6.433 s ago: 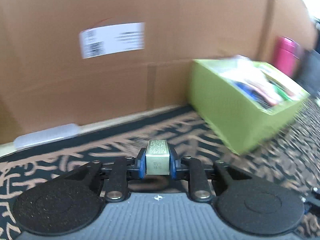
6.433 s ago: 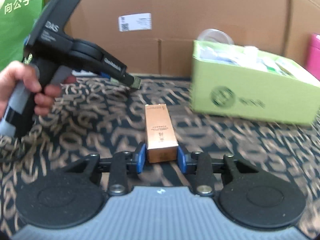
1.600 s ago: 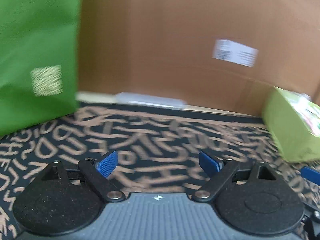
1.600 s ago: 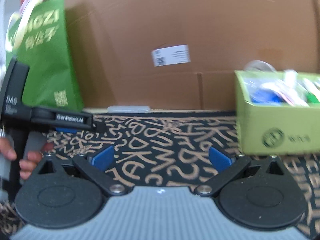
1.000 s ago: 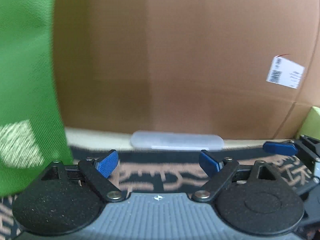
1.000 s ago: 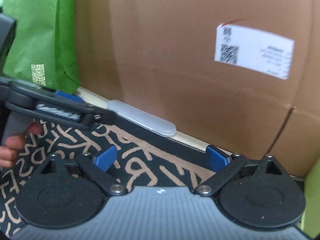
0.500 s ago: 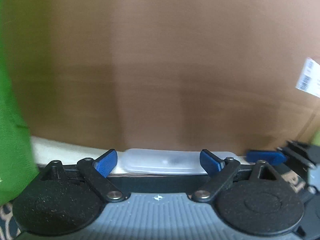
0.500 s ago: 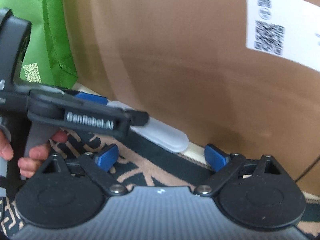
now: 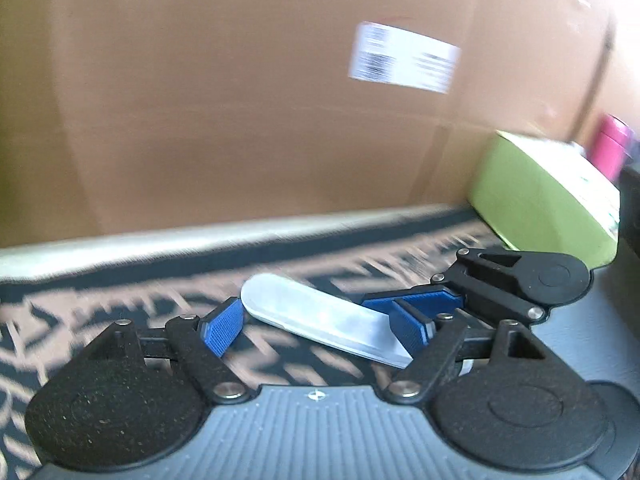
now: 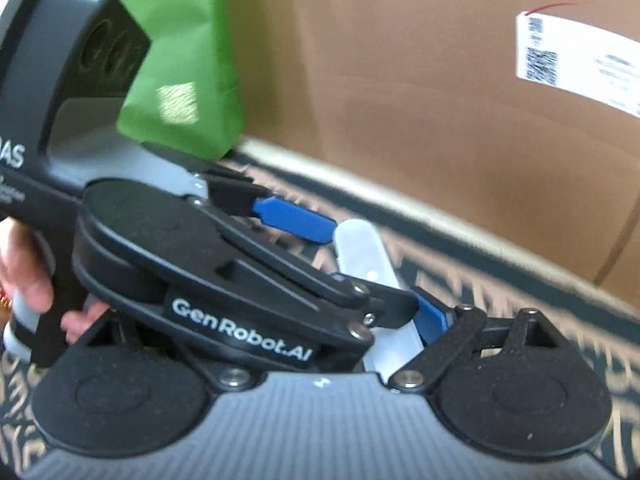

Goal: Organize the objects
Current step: 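Grasp the clear plastic case with the right tool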

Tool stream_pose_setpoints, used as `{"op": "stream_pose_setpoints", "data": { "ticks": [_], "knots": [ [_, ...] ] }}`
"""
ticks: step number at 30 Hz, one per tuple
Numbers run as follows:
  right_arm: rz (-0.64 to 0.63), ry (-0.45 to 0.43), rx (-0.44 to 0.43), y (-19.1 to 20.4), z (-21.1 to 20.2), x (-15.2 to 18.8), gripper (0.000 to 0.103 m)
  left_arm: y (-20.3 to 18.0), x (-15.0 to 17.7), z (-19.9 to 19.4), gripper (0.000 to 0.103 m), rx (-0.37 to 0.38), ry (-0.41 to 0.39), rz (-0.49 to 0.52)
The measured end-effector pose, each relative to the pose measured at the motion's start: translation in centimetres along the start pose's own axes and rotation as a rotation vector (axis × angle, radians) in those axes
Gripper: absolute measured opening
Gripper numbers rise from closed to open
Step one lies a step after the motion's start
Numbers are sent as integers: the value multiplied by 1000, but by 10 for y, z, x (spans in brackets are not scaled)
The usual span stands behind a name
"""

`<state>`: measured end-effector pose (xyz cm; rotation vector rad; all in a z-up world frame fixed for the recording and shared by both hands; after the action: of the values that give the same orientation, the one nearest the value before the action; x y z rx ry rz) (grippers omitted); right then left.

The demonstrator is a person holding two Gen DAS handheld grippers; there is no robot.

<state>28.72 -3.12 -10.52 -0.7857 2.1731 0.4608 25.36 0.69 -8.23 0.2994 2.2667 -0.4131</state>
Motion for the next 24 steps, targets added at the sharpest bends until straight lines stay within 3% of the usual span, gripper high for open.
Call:
{"op": "stream_pose_setpoints", "data": {
  "ticks": [3,8,13,17,20,24],
  "knots": [
    [45,-4,-4,14,-27,25,90,-12,12,-14,84,48,18,-21],
    [65,-38,127,26,-50,43,80,-23,39,-44,85,36,60,-170],
    [95,-38,207,21,-59,41,60,-27,46,-48,85,4,74,-230],
    [121,-55,278,10,-55,36,28,-23,41,-47,85,-32,55,-296],
    [121,-57,301,18,-66,45,27,-21,43,-45,84,-55,72,-347],
    [109,-57,315,40,-90,67,27,-43,50,-46,82,-30,97,-317]
  ]
}}
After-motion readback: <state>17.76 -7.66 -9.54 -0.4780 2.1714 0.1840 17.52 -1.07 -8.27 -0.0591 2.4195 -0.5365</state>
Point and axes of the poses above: each gripper's, at about its wrist camera, not at the fingertips, and z roughly the way its jaws point, y to its left, x to its underside, the point moved 10 cm from there along z, roughly the way its jaws point, and after that the axes turned 3 degrees about -z, right-handed, at the moved point
